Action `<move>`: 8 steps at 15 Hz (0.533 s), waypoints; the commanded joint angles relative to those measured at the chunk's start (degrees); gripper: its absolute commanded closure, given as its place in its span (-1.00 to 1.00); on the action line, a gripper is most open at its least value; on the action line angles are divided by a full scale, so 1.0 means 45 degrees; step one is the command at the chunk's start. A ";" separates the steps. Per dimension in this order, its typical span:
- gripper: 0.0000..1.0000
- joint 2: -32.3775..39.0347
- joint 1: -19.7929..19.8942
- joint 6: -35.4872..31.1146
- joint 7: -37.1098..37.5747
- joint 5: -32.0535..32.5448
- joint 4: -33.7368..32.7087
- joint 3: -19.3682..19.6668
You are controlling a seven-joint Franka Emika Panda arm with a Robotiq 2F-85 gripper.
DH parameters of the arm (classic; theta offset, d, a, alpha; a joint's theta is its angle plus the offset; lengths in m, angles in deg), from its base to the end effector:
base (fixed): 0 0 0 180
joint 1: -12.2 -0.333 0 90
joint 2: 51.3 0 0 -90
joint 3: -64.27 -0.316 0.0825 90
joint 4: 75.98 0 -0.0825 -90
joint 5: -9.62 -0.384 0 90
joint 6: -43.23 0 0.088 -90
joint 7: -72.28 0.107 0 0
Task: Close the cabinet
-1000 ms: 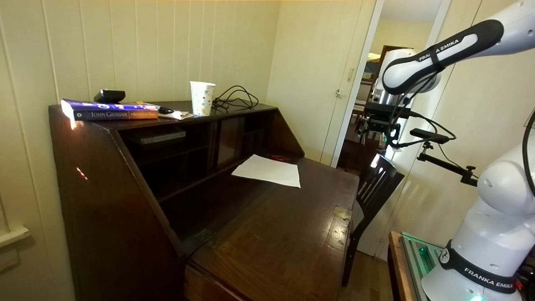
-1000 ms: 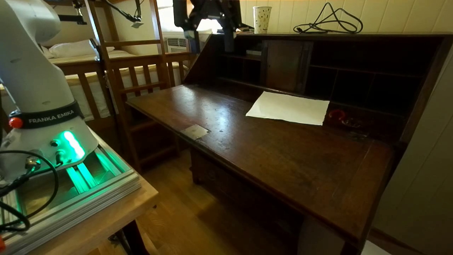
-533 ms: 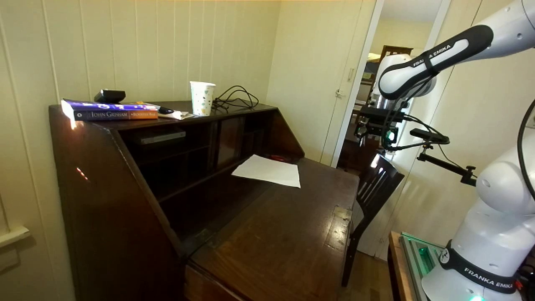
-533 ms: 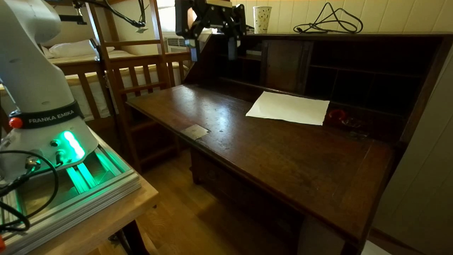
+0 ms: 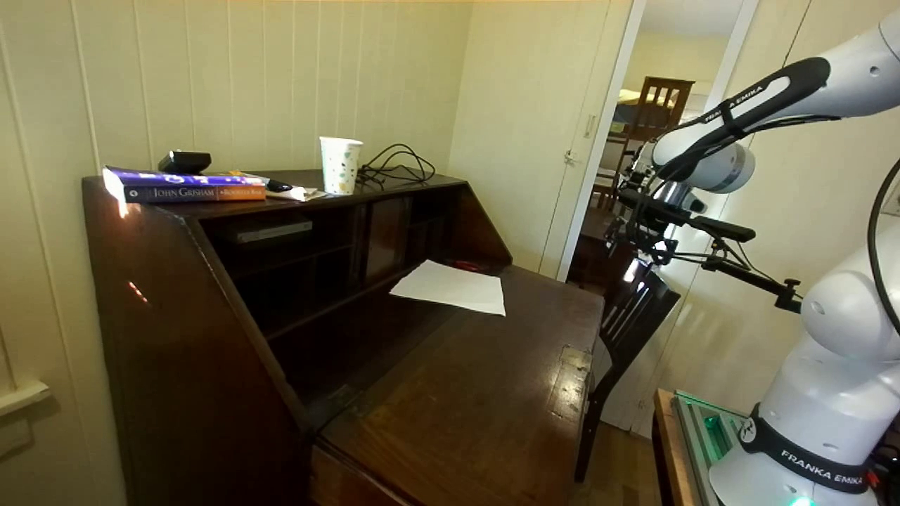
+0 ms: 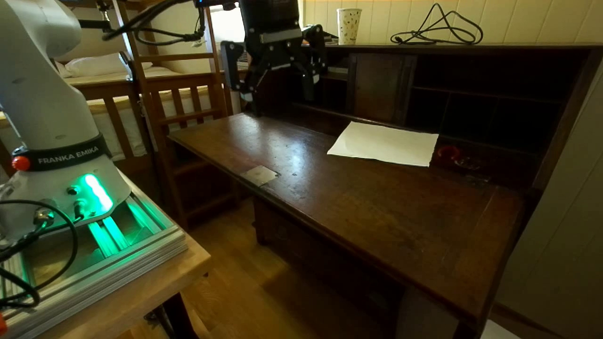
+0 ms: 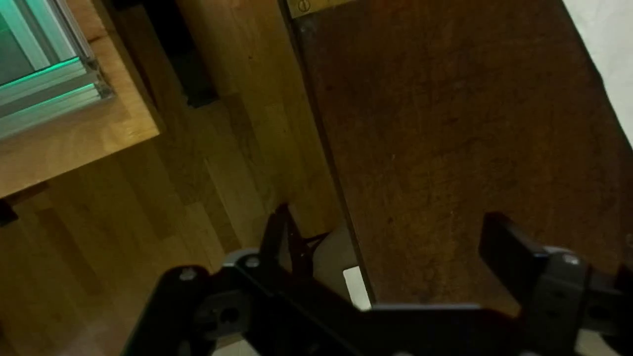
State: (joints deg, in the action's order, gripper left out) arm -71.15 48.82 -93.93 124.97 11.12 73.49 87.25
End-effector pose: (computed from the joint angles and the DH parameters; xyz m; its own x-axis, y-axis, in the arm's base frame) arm 0.2163 -0.3613 0.3713 -0.3469 -0.9376 -0.0248 -0.9254 0.3465 -0.1538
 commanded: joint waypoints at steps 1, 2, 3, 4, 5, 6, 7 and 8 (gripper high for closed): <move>-1.00 0.0041 0.0145 -0.1226 -0.1357 -0.2175 0.0583 0.0908; -1.00 0.0148 0.0251 -0.1885 -0.1545 -0.2621 0.0730 0.1072; -1.00 0.0304 0.0351 -0.2542 -0.1788 -0.2954 0.0849 0.1208; -1.00 0.0519 0.0415 -0.3371 -0.2109 -0.3250 0.0972 0.1325; -1.00 0.0703 0.0426 -0.3984 -0.2417 -0.3584 0.1030 0.1425; -1.00 0.1050 0.0461 -0.4735 -0.2792 -0.3730 0.1086 0.1461; -1.00 0.1372 0.0503 -0.5335 -0.3067 -0.3816 0.1117 0.1477; -1.00 0.1726 0.0514 -0.5846 -0.3309 -0.3958 0.1133 0.1503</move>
State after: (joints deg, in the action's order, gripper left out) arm -67.85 50.72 -113.40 114.32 -3.27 78.17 93.97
